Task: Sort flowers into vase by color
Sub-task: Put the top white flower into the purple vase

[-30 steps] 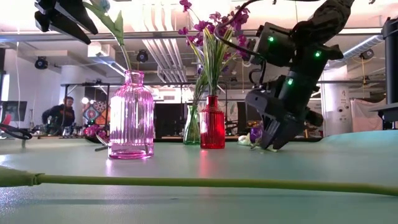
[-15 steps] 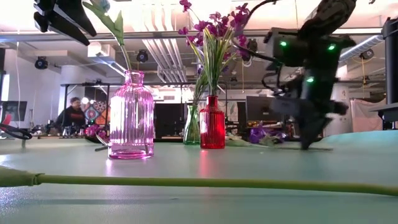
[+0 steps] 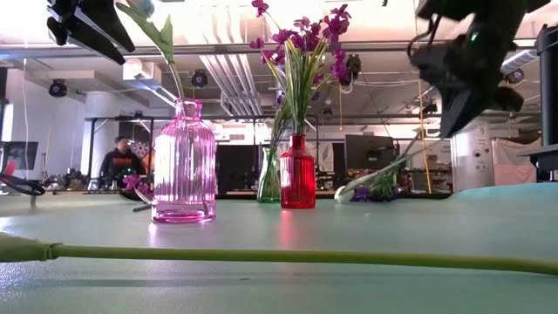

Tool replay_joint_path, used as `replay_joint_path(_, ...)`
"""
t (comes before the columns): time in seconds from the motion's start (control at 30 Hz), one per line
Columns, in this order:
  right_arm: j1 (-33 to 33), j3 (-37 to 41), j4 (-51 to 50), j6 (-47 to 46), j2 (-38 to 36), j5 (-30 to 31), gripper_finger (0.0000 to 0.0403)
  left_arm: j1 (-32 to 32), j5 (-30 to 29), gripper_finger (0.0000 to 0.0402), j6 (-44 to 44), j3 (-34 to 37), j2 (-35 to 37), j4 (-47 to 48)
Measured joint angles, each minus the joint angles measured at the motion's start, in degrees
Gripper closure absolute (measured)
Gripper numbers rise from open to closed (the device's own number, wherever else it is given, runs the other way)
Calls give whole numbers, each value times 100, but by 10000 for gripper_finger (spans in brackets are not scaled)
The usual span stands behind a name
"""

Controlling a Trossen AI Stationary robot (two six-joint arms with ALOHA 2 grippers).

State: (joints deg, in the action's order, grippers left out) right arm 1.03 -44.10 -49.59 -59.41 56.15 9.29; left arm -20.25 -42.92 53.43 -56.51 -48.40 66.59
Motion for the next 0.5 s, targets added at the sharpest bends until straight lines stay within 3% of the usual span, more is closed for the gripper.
replay_joint_path(0.13,-76,7,-2,-192,-242,-680,394,-2,0,170,0,0,0,0)
replay_joint_path(0.27,-117,13,-171,-396,-160,-848,387,-1,0,170,0,0,0,0)
replay_joint_path(0.5,-117,13,-414,-290,211,-1589,331,-2,1,170,0,0,0,1)
